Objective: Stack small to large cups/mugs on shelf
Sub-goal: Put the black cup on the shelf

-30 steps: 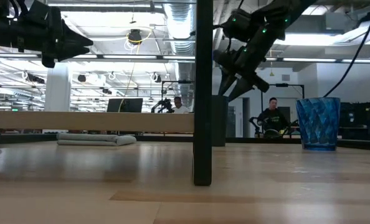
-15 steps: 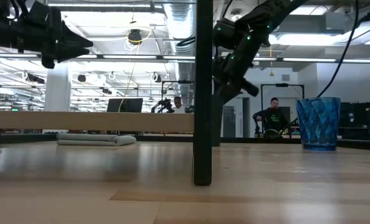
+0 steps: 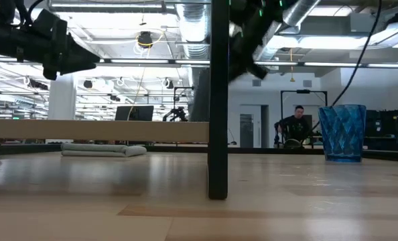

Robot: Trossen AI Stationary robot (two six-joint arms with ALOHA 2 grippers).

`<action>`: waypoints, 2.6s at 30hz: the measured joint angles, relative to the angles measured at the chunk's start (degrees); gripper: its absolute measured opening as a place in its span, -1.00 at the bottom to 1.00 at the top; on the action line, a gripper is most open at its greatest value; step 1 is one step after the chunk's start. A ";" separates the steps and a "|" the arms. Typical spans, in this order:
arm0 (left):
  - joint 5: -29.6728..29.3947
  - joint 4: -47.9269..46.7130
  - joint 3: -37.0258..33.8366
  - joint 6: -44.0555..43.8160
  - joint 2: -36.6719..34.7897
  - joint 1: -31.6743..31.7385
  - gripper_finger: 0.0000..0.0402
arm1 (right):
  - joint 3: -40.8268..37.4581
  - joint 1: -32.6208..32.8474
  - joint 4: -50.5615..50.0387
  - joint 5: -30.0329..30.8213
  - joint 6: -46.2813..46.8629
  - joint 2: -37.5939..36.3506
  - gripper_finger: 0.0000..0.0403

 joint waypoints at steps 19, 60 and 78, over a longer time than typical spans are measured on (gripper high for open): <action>-0.04 -0.35 0.00 6.03 0.00 0.00 -0.13 | 28.38 21.68 -5.67 7.37 -2.70 0.02 -0.97; -0.03 -2.90 0.00 7.03 -0.02 0.02 -0.13 | 28.55 18.96 -11.85 4.17 -1.99 21.55 -0.97; 0.02 -2.97 -0.02 6.37 0.04 -0.04 -0.13 | 33.23 17.18 -15.40 4.09 -6.23 27.52 -0.92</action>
